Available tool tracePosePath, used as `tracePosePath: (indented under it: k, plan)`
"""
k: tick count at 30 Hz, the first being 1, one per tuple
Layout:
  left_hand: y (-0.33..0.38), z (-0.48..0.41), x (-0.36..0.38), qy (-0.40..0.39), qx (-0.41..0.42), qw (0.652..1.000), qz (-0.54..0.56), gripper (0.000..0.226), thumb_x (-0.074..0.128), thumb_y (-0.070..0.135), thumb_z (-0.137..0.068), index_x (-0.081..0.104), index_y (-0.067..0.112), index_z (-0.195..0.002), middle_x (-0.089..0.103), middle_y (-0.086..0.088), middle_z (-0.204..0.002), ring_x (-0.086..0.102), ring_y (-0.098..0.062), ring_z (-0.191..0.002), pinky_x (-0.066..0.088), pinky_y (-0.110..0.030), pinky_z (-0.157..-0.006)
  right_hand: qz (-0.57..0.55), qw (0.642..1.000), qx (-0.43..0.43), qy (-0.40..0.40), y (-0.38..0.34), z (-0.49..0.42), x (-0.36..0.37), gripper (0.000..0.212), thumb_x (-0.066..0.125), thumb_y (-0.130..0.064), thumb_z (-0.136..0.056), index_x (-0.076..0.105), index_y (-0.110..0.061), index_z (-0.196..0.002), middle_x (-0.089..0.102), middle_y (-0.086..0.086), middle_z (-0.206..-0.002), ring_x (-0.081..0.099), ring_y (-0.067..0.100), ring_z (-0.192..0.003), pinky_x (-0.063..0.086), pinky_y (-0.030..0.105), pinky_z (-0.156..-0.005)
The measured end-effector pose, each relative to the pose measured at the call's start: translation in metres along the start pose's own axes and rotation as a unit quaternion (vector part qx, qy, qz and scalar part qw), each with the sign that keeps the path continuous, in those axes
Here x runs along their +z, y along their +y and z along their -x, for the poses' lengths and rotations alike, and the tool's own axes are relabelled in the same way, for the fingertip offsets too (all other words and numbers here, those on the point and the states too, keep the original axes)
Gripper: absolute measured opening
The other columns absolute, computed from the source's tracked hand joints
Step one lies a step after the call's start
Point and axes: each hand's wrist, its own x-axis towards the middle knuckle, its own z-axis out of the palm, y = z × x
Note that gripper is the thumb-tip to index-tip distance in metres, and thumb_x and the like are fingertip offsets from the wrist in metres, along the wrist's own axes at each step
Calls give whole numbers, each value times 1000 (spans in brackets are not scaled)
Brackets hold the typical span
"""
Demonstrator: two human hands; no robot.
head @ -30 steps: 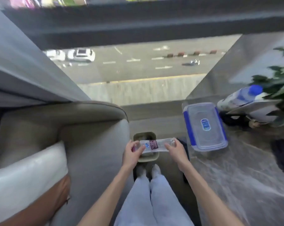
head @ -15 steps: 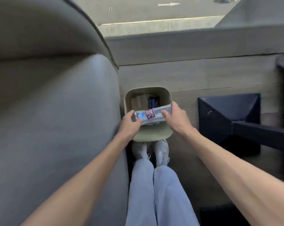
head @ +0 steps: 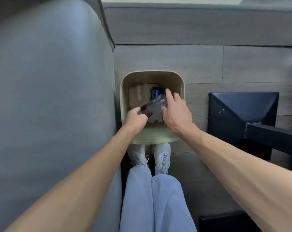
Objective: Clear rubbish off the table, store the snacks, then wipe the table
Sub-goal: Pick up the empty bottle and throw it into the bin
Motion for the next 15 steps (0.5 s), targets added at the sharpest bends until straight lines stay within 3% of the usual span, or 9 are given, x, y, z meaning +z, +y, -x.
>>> tracePosePath:
  k: [3, 7, 11, 15]
  plan:
    - [14, 26, -11, -17, 26, 997, -65, 40, 47, 11, -91, 55, 13, -130, 62, -11, -125, 62, -30, -111, 51, -37, -98, 24, 999, 14, -30, -4, 13, -24, 49, 48, -29, -98, 36, -16, -143, 50, 11, -135, 51, 35, -120, 46, 45, -92]
    - [40, 80, -34, 40, 123, 961, -245, 34, 42, 20, -92, 61, 20, -120, 65, -9, -122, 60, -30, -112, 49, -42, -99, 56, 998, 2, -41, -20, 45, -66, 32, 44, -37, -97, 60, -17, -117, 66, 10, -117, 61, 35, -107, 47, 40, -84]
    - [63, 170, -59, 36, 154, 932, -326, 34, 42, 18, -93, 60, 18, -122, 63, -11, -127, 57, -32, -118, 47, -41, -100, 42, 998, 15, -46, -39, 114, -118, 31, 46, -42, -96, 66, -19, -104, 70, 11, -107, 64, 36, -99, 40, 37, -74]
    - [73, 270, -81, 39, 173, 905, -387, 33, 39, 18, -93, 58, 17, -121, 63, -11, -127, 57, -33, -117, 48, -42, -96, 6, 999, 8, -33, -61, 195, -180, 31, 47, -43, -96, 65, -18, -101, 71, 9, -104, 66, 35, -97, 42, 37, -74]
